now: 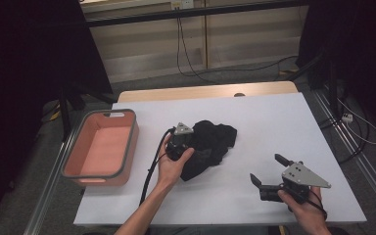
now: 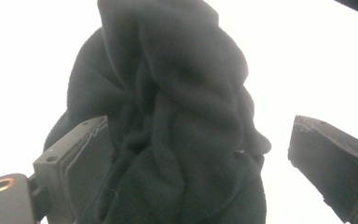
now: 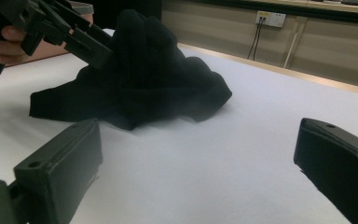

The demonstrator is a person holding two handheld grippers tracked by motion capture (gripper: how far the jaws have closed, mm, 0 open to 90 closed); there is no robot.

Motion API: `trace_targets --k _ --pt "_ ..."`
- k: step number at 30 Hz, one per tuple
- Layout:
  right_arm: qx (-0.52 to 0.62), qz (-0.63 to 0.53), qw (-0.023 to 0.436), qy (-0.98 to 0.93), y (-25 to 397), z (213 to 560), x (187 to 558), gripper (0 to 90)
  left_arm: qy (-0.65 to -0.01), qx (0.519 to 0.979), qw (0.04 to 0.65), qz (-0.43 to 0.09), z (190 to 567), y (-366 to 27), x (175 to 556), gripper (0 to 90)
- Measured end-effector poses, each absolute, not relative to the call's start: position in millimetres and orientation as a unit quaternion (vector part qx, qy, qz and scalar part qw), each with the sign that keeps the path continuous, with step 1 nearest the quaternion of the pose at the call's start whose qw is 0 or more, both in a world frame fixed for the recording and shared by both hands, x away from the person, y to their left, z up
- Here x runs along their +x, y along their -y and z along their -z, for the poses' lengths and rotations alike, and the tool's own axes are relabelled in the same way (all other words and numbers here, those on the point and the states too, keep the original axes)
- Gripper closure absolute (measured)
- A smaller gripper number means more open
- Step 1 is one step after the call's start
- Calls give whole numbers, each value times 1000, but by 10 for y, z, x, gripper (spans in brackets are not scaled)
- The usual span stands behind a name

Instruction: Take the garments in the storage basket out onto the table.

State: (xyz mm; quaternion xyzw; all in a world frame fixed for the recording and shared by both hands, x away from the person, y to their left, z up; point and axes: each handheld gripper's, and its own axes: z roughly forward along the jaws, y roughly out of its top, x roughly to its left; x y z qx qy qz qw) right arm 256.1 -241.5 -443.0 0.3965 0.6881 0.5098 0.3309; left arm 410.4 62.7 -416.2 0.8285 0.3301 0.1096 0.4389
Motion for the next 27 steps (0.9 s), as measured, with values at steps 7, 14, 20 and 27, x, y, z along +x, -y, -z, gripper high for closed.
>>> trace_targets --k 7,14,20,27 --pt "393 -514 329 -688 2349 4425 2584 7 -307 824 455 -142 4092 -683 4012 72" --pt "386 -503 315 -706 2247 4432 2656 7 -294 828 454 -148 4087 -795 3906 71" --pt "377 -504 306 -714 2160 4364 2731 7 -297 824 461 -142 4072 -956 3804 70" --pt "371 -515 295 -715 1982 4337 2935 7 -299 820 460 -159 4061 -1109 3651 81"
